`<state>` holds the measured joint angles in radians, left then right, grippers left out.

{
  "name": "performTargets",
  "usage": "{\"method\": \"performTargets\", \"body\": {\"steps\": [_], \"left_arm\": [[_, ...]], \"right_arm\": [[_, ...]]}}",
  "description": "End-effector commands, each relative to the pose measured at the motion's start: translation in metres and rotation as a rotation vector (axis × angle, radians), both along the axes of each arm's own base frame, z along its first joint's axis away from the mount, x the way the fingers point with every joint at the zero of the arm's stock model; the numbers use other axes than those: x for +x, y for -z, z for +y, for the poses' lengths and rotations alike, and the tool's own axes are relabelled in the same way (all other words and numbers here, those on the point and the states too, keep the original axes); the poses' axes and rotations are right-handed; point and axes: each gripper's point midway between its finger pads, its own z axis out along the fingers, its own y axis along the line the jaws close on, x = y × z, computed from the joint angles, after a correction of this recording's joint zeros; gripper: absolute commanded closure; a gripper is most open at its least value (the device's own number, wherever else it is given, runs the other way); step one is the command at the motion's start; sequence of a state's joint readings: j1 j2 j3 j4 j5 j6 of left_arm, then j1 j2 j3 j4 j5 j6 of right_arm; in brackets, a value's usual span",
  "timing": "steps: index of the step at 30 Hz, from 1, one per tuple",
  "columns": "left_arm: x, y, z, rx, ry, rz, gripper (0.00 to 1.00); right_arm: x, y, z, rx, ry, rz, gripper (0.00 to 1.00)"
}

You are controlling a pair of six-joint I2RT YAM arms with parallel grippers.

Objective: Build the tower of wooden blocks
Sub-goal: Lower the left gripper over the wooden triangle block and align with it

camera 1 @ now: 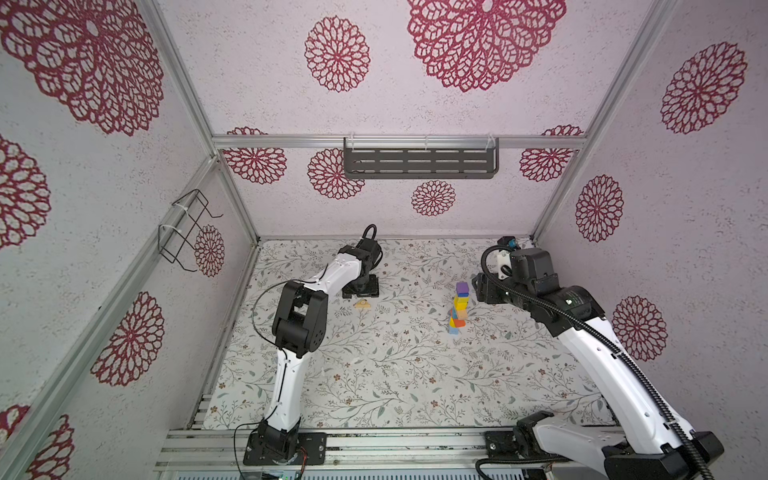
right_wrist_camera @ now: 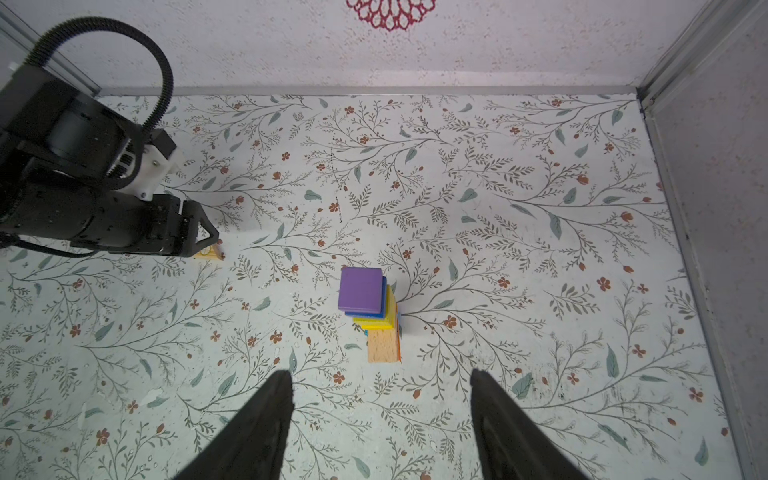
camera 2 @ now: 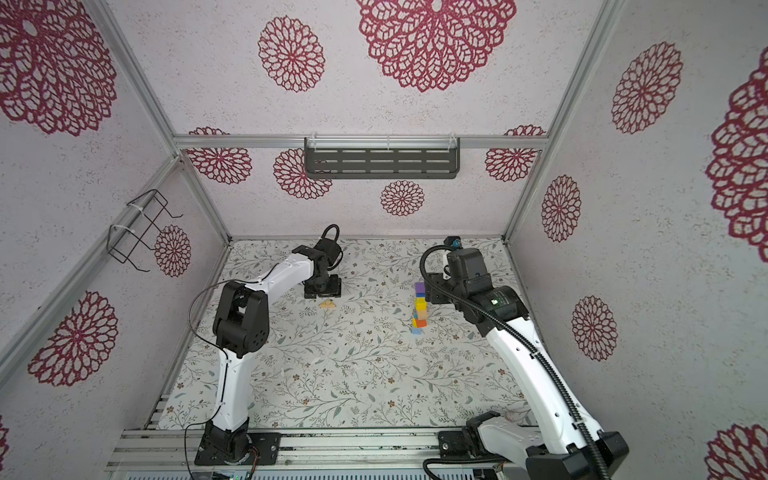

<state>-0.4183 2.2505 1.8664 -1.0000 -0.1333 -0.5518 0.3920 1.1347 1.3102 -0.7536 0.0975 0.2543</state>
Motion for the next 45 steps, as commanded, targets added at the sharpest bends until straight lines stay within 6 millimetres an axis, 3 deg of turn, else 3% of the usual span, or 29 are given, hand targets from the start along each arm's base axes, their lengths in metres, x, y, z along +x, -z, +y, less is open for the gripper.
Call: {"method": "performTargets", "body": {"steps": [1, 7, 14, 30, 33, 36, 38, 39, 40, 42, 45], "left_arm": [[0.002, 0.012, 0.004, 0.015, -0.024, 0.017, 0.3], [0.002, 0.02, -0.002, -0.01, -0.033, 0.029, 0.45], [-0.004, 0.024, -0.014, -0.02, -0.017, 0.039, 0.55], [-0.061, 0.019, -0.033, 0.124, 0.093, 0.02, 0.54], [-0.069, 0.007, -0.034, 0.131, 0.089, -0.013, 0.43], [-0.071, -0.015, -0.033, 0.113, 0.071, -0.072, 0.21], [-0.073, -0.034, -0.032, 0.093, 0.054, -0.115, 0.15], [-0.074, -0.037, -0.03, 0.089, 0.048, -0.121, 0.14], [-0.075, -0.056, -0.03, 0.059, 0.037, -0.158, 0.14], [-0.081, -0.064, -0.03, 0.021, 0.025, -0.169, 0.18], [-0.092, -0.065, -0.034, -0.054, 0.001, -0.172, 0.44]], "right_arm": [[0.0, -0.014, 0.001, 0.022, -0.013, -0.052, 0.29], [-0.003, -0.013, 0.0, 0.022, -0.014, -0.055, 0.29], [-0.005, -0.014, 0.0, 0.027, -0.017, -0.057, 0.29], [-0.006, -0.016, 0.005, 0.053, -0.037, -0.055, 0.29], [-0.006, -0.016, 0.007, 0.058, -0.041, -0.051, 0.28], [-0.005, -0.014, 0.008, 0.061, -0.046, -0.045, 0.28], [-0.005, -0.014, 0.01, 0.067, -0.052, -0.041, 0.28], [-0.005, -0.013, 0.01, 0.067, -0.053, -0.038, 0.28], [-0.004, -0.012, 0.011, 0.071, -0.054, -0.036, 0.28], [-0.005, -0.012, 0.013, 0.073, -0.06, -0.031, 0.28], [-0.004, -0.012, 0.014, 0.077, -0.063, -0.028, 0.28]]}}
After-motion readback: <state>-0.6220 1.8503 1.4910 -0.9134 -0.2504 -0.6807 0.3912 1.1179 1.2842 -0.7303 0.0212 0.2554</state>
